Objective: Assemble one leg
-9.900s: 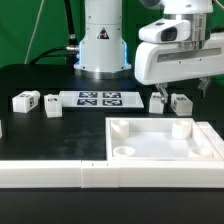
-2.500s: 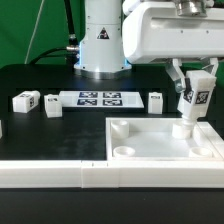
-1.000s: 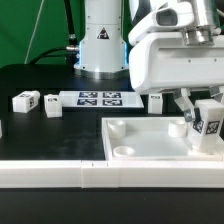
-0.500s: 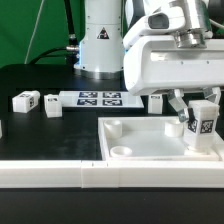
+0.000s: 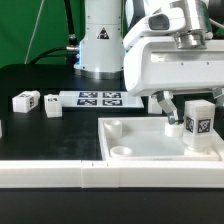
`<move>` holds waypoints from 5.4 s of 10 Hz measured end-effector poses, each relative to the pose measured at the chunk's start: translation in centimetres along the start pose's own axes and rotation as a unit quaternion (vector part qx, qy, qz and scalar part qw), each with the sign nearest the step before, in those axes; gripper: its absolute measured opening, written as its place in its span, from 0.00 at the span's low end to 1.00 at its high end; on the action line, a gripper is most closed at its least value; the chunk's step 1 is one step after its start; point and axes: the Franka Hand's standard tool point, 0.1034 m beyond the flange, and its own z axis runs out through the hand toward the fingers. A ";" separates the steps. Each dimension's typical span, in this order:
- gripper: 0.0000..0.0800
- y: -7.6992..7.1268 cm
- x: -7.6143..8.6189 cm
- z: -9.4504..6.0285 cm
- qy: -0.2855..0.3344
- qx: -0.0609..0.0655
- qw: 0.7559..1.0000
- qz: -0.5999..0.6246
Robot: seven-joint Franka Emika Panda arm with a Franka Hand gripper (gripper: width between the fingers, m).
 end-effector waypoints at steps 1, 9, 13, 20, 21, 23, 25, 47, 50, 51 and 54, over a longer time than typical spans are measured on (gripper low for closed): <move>0.81 0.0 0.0 0.0 0.000 0.000 1.000 0.000; 0.81 0.2 1.4 -1.5 -0.036 0.008 0.999 -0.003; 0.81 0.2 1.7 -0.7 -0.170 0.032 0.985 0.015; 0.47 0.7 1.5 -0.5 -0.207 0.040 0.977 0.017; 0.36 0.7 1.5 -0.5 -0.207 0.040 0.977 0.017; 0.36 0.7 1.4 -0.5 -0.208 0.037 0.977 0.031; 0.36 0.0 1.7 -0.3 -0.203 0.023 0.975 0.093; 0.81 0.4 2.3 0.1 -0.203 0.007 0.977 0.070; 0.81 0.5 2.2 0.1 -0.203 0.020 0.979 -0.003; 0.70 0.5 2.2 0.1 -0.203 0.020 0.979 -0.003; 0.36 0.5 2.2 0.1 -0.203 0.019 0.979 0.003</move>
Offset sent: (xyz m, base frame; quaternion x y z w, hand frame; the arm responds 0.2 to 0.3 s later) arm -0.0067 -0.0107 0.0287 -0.0135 -0.0401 -0.0120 0.9990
